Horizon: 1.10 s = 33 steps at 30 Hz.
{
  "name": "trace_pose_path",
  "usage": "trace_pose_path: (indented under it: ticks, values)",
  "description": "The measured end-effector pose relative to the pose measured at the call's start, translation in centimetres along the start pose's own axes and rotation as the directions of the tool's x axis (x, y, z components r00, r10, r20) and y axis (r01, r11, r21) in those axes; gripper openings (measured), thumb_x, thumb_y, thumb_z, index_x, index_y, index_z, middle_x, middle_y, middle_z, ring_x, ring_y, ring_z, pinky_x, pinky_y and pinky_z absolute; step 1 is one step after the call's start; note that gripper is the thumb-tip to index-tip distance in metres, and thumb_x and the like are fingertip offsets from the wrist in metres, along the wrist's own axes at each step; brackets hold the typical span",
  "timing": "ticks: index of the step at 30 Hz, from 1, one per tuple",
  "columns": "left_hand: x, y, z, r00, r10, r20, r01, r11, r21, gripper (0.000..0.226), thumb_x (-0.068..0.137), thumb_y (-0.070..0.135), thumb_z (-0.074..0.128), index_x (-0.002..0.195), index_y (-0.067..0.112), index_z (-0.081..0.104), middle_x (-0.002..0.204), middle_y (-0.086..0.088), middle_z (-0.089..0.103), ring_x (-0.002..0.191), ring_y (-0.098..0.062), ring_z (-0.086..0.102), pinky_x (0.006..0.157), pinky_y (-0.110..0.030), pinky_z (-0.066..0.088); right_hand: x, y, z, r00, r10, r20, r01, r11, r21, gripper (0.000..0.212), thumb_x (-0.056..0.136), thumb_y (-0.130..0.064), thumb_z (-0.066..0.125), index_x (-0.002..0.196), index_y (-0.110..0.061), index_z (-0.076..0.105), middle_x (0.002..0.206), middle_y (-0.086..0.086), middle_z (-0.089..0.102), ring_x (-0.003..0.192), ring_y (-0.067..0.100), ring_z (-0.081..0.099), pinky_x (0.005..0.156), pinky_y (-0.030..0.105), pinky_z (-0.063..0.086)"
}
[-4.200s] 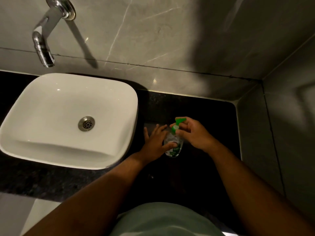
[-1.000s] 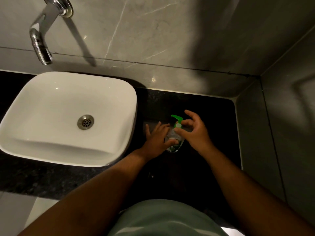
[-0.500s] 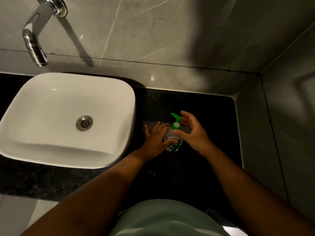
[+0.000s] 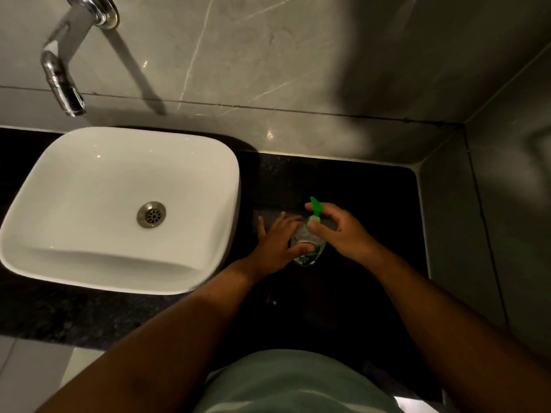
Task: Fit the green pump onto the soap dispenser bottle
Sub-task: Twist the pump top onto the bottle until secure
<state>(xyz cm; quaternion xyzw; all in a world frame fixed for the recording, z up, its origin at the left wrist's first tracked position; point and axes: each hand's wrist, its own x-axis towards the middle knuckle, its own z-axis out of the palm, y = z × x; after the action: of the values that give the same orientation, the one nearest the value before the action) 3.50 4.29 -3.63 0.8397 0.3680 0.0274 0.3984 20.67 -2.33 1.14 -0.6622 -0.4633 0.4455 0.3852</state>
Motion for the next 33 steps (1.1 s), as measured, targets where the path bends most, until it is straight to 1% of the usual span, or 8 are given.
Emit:
trace_pose_path:
  ticks: [4,6,10,15,18,21,25,33]
  values:
    - [0.2,-0.2,-0.4,0.999,0.011,0.053,-0.009,0.999,-0.046,0.071,0.083,0.065,0.05,0.143,0.029,0.035,0.153,0.008,0.03,0.145,-0.014,0.002,0.104,-0.057,-0.025,1.0,-0.6,-1.6,0.969,-0.025,0.245,0.053,0.993,-0.108,0.04,0.091,-0.018,0.064,0.129,-0.012,0.059,0.135,-0.001,0.051,0.119,-0.001,0.047,0.088,0.001,0.038]
    - [0.3,-0.5,-0.4,0.998,0.01,0.063,-0.005,0.997,-0.075,0.068,0.084,0.062,0.053,0.143,0.034,0.033,0.154,0.009,0.028,0.144,-0.014,0.001,0.103,-0.053,-0.027,1.5,-0.8,-2.3,0.944,-0.007,0.331,0.061,0.986,-0.153,0.04,0.09,-0.022,0.064,0.13,-0.016,0.059,0.14,-0.002,0.048,0.127,0.004,0.043,0.094,0.008,0.036]
    - [0.4,-1.2,0.0,0.997,0.024,0.076,-0.013,0.99,-0.143,0.068,0.079,0.076,0.047,0.136,0.065,0.013,0.148,0.023,0.022,0.139,-0.004,-0.005,0.099,-0.043,-0.03,2.4,-0.7,-2.4,0.93,-0.025,0.367,0.073,0.99,-0.119,0.034,0.089,-0.019,0.065,0.123,-0.012,0.063,0.139,0.0,0.052,0.126,0.006,0.048,0.097,0.012,0.04]
    - [0.6,-2.2,1.0,1.0,-0.01,0.019,0.014,0.975,-0.223,0.061,0.077,0.079,0.048,0.129,0.074,0.016,0.145,0.03,0.021,0.137,0.001,-0.005,0.098,-0.043,-0.031,1.9,0.0,-0.6,0.976,-0.039,0.216,0.049,0.998,-0.042,0.032,0.089,-0.016,0.065,0.121,-0.009,0.063,0.127,-0.002,0.06,0.107,-0.011,0.057,0.086,0.01,0.049]
    - [0.4,-2.1,1.6,0.998,-0.054,-0.033,0.045,0.974,-0.224,0.054,0.077,0.077,0.051,0.125,0.072,0.025,0.137,0.031,0.027,0.135,0.004,-0.001,0.101,-0.045,-0.028,0.8,0.3,0.6,0.996,-0.071,0.055,0.074,0.995,-0.066,0.032,0.089,-0.015,0.067,0.12,-0.006,0.064,0.12,0.001,0.064,0.106,0.002,0.062,0.097,0.033,0.051]
    - [0.0,-1.6,2.1,0.991,-0.076,-0.11,0.053,0.978,-0.2,0.051,0.079,0.069,0.054,0.126,0.06,0.036,0.137,0.027,0.035,0.131,0.007,0.003,0.102,-0.045,-0.028,-0.2,0.5,1.6,0.99,-0.125,-0.072,0.113,0.982,-0.148,0.028,0.088,-0.018,0.067,0.114,-0.008,0.067,0.109,-0.002,0.067,0.104,0.015,0.063,0.106,0.046,0.041]
    - [-0.4,-0.6,2.2,0.977,-0.066,-0.201,0.046,0.994,-0.103,0.061,0.078,0.064,0.053,0.131,0.035,0.049,0.146,0.011,0.039,0.138,-0.002,0.006,0.103,-0.048,-0.025,-1.1,0.8,2.8,0.97,-0.13,-0.203,0.059,0.945,-0.322,0.031,0.089,-0.029,0.066,0.111,-0.008,0.069,0.114,0.013,0.071,0.11,0.029,0.063,0.111,0.039,0.03]
    - [-0.5,-0.6,1.8,0.978,-0.051,-0.203,0.041,0.998,-0.05,0.058,0.08,0.058,0.056,0.13,0.029,0.052,0.149,0.005,0.037,0.145,-0.018,0.009,0.104,-0.057,-0.022,-2.2,0.0,4.2,0.921,-0.136,-0.364,-0.014,0.924,-0.383,0.043,0.087,-0.042,0.061,0.108,-0.006,0.071,0.107,0.016,0.073,0.105,0.033,0.064,0.108,0.043,0.038]
